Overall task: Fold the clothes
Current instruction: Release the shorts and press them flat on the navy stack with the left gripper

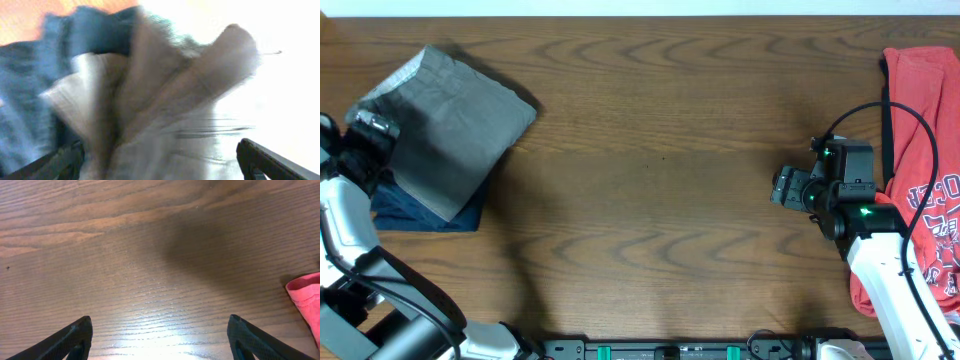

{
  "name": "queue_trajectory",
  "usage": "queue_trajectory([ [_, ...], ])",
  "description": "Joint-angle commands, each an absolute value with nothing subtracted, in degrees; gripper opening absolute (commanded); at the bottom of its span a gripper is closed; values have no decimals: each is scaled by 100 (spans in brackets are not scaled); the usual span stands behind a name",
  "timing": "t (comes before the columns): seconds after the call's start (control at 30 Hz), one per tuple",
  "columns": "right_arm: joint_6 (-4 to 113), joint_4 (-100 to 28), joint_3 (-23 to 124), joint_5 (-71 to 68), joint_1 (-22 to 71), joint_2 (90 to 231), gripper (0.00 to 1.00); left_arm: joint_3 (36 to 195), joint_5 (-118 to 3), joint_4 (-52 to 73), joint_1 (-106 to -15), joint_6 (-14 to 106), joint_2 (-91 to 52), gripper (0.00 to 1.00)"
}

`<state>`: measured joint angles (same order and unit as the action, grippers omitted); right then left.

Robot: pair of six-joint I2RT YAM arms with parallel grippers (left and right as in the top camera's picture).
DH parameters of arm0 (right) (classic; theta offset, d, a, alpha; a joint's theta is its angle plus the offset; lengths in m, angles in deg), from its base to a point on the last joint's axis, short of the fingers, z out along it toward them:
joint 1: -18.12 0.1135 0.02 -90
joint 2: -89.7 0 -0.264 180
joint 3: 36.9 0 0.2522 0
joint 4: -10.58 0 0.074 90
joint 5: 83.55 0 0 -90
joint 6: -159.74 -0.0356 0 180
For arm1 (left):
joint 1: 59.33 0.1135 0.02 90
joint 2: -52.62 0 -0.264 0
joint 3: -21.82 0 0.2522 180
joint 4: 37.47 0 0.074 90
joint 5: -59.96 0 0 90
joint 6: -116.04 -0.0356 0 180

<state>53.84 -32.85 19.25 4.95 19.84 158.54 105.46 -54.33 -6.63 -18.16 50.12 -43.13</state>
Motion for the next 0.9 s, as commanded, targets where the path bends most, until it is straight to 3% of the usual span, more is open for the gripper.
queue_trajectory([
  [0.0,5484,-3298,1986,493,1958,15830,84,10623,-6292,-836,-1798,5191,-3860,98],
  [0.1,5484,-3298,1986,495,1958,15830,84,10621,-6290,-873,-1827,5182,-3502,98],
  [0.2,5484,-3296,1986,497,1958,15830,84,10621,-6305,-941,-1842,5185,-3368,54],
  [0.23,5484,-3294,1986,497,1958,15830,84,10621,-6303,-978,-1842,5187,-3377,44],
  [0.3,5482,-3285,1986,497,1958,15830,84,10621,-6303,-1056,-1842,5185,-3469,35],
  [0.6,5480,-3289,1986,493,1958,15830,85,10621,-6226,-1902,-1840,5187,-4498,34],
  [0.87,5482,-3324,1986,493,1958,15830,85,10621,-4596,-1716,-1613,5189,-5537,34],
])
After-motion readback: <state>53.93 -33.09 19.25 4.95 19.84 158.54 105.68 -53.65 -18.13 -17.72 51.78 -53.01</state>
